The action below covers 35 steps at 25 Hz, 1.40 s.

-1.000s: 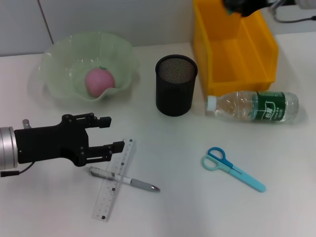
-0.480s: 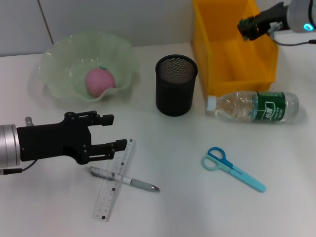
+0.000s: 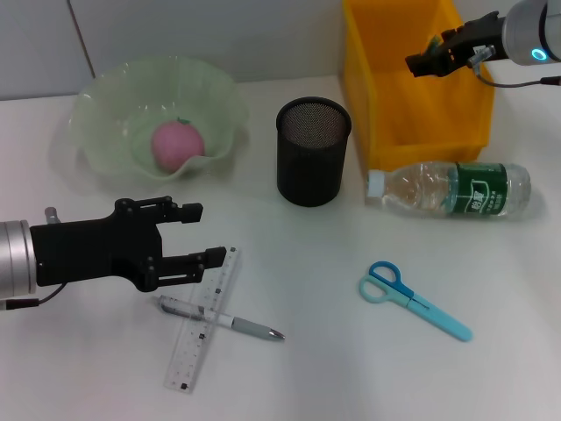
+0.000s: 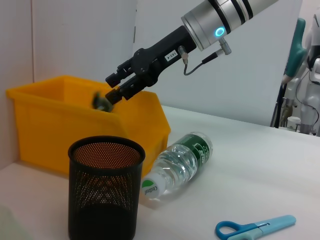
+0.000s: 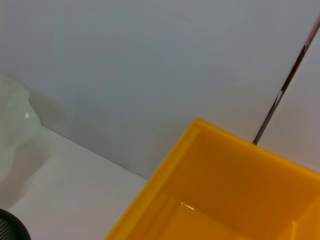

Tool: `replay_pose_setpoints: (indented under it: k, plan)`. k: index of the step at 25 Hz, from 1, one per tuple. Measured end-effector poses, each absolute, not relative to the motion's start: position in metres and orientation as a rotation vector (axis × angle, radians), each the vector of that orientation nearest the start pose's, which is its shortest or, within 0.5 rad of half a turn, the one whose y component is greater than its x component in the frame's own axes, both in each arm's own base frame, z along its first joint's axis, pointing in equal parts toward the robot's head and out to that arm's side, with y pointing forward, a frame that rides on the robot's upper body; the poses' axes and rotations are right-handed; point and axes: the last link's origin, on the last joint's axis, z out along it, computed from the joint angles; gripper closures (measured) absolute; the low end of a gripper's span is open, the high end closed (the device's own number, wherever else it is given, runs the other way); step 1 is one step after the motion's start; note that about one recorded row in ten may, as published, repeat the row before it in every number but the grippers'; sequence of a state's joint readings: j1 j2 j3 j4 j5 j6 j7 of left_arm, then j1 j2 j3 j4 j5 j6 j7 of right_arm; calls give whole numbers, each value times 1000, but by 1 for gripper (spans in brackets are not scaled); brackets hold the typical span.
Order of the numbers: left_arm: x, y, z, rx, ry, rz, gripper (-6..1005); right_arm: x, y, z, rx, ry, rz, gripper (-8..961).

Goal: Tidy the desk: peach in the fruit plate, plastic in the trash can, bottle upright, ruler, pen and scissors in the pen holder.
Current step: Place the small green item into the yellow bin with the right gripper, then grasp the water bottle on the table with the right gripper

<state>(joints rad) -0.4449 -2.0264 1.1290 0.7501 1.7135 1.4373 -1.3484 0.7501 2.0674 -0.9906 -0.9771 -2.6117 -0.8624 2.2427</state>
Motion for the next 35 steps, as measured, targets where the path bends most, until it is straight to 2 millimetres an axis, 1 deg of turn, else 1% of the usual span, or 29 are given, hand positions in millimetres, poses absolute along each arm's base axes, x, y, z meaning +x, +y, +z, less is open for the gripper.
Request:
replay_pose_setpoints:
  k: [8,10,12,13,14,16,17,18,19,21,23,24,26,27,28,29,33,35]
  plan:
    - [-248,326,-12,-2820,-407,-615,273,210,465,57,-2148,686,-26,309]
    - [-248,326,-12,-2820,-407,-615,274,209,465,58,-2147,686,-19,177]
    - [-248,326,-12,-2820,-407,-615,274,206,462,59,-2164,693,-3,177]
    - [-248,326,-12,-2821,-407,-615,274,201,457,63,-2203,696,10,178]
    - [-248,326,-12,-2821,-407,-615,274,201,457,63,-2203,696,10,178]
    - [-248,326,-12,-2821,-407,-616,274,196,448,70,-2264,680,15,178]
    - [-248,326,-12,-2821,-407,-616,274,192,442,73,-2300,665,15,178]
    - [-248,326,-12,-2821,-407,-616,274,186,432,83,-2355,619,12,178]
    - [-248,326,-12,-2821,-407,-616,274,186,432,83,-2355,619,12,179]
    - [-248,325,-12,-2821,-408,-615,274,182,421,95,-2414,558,-15,179]
    - [-249,325,-12,-2820,-411,-615,274,179,404,105,-2534,482,-101,179]
    - [-249,325,-12,-2820,-411,-615,274,179,404,105,-2534,482,-101,179]
    - [-249,324,-12,-2819,-413,-616,274,180,399,111,-2573,457,-179,180]
    - [-249,324,-12,-2819,-413,-616,274,182,398,113,-2581,454,-226,180]
    - [-249,324,-12,-2819,-416,-618,274,186,398,115,-2591,453,-313,180]
    - [-249,324,-12,-2819,-416,-618,274,186,398,115,-2591,453,-313,180]
    - [-247,324,-14,-2811,-439,-636,274,192,400,112,-2625,425,-478,180]
    - [-247,324,-15,-2807,-444,-643,274,192,401,110,-2632,416,-498,180]
